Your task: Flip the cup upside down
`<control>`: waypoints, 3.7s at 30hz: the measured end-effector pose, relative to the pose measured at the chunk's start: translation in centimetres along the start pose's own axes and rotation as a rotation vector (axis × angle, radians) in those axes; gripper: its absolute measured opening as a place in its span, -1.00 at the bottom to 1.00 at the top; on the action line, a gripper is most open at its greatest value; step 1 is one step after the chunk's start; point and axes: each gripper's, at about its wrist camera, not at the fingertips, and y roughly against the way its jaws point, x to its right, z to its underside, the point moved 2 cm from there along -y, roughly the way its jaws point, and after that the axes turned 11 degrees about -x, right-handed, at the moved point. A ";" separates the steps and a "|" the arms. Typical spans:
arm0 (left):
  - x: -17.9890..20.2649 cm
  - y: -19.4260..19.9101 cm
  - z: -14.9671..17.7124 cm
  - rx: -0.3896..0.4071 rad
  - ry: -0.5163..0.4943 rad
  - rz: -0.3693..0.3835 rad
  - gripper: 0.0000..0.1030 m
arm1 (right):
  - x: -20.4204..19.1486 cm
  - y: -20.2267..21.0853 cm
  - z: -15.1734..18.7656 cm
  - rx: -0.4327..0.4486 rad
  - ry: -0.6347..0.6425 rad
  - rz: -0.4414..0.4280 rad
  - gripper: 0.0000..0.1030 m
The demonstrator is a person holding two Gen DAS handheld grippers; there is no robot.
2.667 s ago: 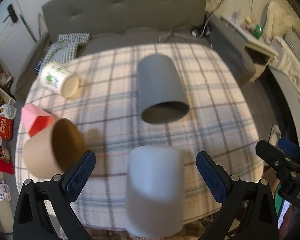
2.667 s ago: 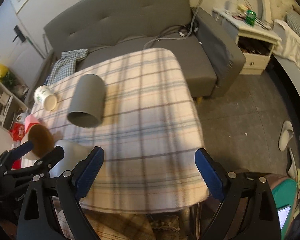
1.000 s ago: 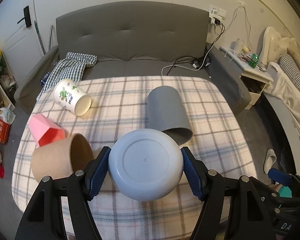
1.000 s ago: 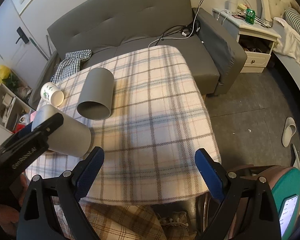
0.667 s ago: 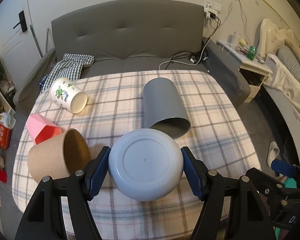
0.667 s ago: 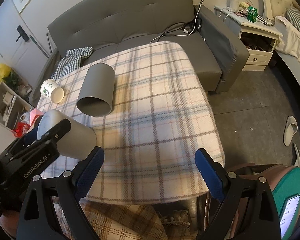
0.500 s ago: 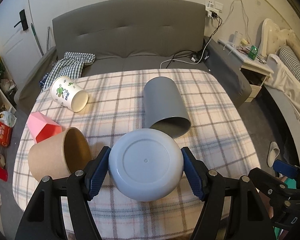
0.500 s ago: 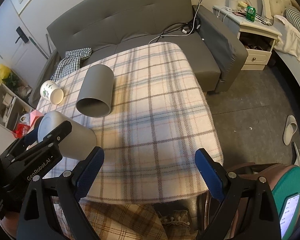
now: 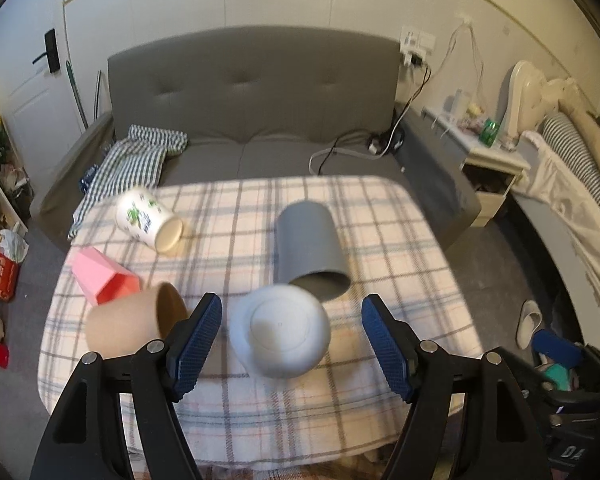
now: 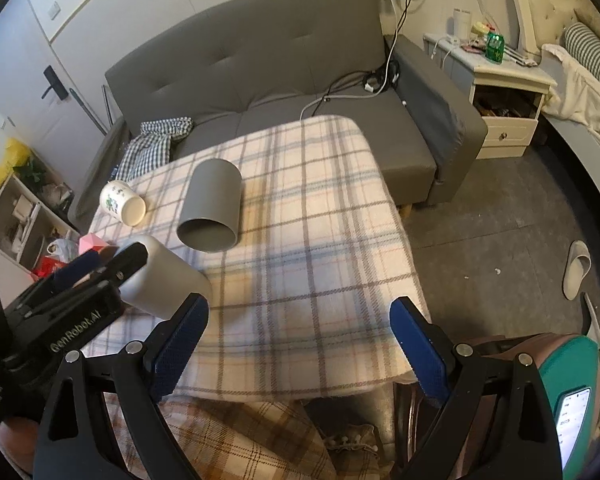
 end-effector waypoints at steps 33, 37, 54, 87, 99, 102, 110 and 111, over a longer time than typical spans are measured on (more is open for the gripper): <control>-10.5 8.7 12.3 0.285 0.112 -0.169 0.84 | -9.0 3.0 8.6 0.283 0.236 -0.005 1.00; -11.7 8.5 12.9 0.293 0.173 -0.148 0.84 | -9.0 2.3 9.0 0.282 0.250 0.006 1.00; -10.6 7.9 13.1 0.266 0.121 -0.129 0.84 | -9.0 3.3 8.9 0.312 0.244 0.018 1.00; -10.8 8.2 13.0 0.272 0.129 -0.135 0.84 | -9.0 3.0 9.1 0.298 0.246 0.018 1.00; -10.9 8.0 13.1 0.264 0.130 -0.139 0.84 | -9.0 2.6 9.4 0.291 0.242 0.017 1.00; -11.0 7.9 13.1 0.263 0.129 -0.139 0.84 | -9.0 2.6 9.4 0.290 0.243 0.017 1.00; -11.0 7.9 13.3 0.261 0.126 -0.140 0.84 | -9.0 2.5 9.4 0.289 0.243 0.018 1.00; -11.0 7.9 13.3 0.260 0.125 -0.141 0.84 | -8.9 2.5 9.4 0.290 0.242 0.019 1.00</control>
